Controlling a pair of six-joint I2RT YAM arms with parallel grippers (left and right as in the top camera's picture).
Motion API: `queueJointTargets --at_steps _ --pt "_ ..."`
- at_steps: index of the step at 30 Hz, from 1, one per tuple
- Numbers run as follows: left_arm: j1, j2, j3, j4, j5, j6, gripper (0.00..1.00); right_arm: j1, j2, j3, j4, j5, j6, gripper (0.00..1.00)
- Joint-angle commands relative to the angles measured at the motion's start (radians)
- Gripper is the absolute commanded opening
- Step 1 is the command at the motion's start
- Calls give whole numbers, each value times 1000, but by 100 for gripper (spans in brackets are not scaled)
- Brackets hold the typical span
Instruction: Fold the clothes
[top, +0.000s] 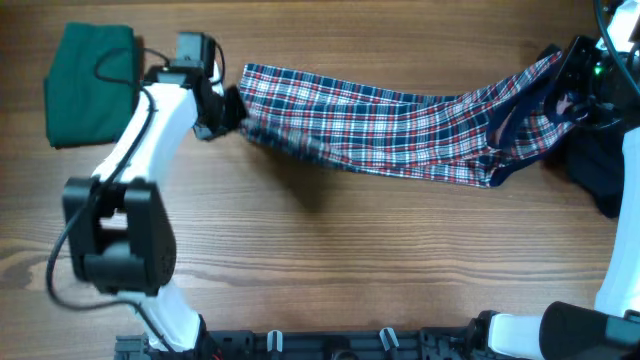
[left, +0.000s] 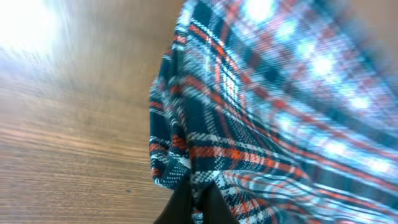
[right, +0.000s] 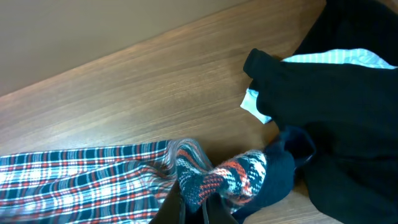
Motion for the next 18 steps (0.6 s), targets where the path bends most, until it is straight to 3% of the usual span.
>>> queueJointTargets --at_steps 1,13,18 --pt "0 -114 59 0 6 5 4 -3 10 23 0 2 -21 5" --pt "2 -171 59 -13 6 5 7 -3 10 22 -2 2 -21 4" --pt "2 -171 59 -25 6 5 15 -3 10 22 -2 2 -21 4"
